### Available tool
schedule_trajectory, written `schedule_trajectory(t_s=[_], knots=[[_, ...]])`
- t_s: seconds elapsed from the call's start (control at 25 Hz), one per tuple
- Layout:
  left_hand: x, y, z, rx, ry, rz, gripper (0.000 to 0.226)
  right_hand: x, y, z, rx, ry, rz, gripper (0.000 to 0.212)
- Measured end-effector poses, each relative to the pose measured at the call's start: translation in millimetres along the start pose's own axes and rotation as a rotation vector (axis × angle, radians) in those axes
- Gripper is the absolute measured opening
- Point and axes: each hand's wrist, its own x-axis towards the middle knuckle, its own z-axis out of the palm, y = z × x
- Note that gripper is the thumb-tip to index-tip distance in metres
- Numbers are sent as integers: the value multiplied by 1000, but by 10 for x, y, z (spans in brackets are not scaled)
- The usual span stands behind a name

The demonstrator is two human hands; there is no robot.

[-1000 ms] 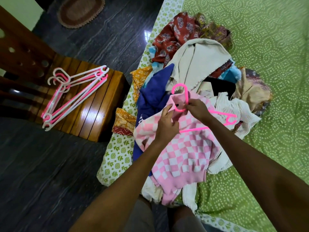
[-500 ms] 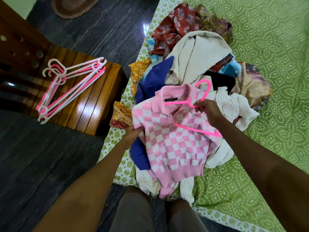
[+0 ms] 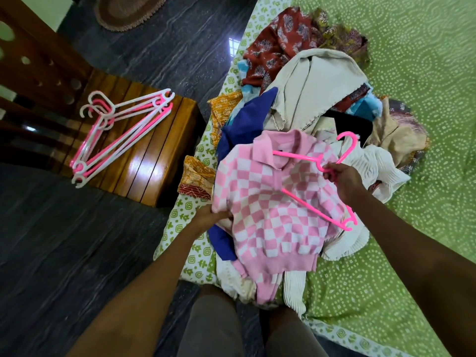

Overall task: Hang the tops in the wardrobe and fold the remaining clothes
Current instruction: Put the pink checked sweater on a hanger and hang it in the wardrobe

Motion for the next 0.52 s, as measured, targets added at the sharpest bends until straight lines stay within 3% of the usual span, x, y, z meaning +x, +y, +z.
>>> schedule_trajectory(t_s=[0.16, 0.24, 0.32, 0.44, 0.52], knots=[[45, -211, 197, -791, 252, -83, 41, -47, 82, 8, 10, 6, 15, 26], [33, -117, 302, -844, 380, -71, 40, -53, 95, 19, -14, 26, 11, 25], [-42, -12, 337, -487, 450, 64, 38, -41, 102, 51, -104, 68, -5, 24], [-174, 146, 155, 435, 403, 400, 44, -35, 152, 143, -293, 106, -47, 23], [-263, 328, -39, 811, 436, 487, 45, -31, 208, 210, -377, 125, -84, 26]])
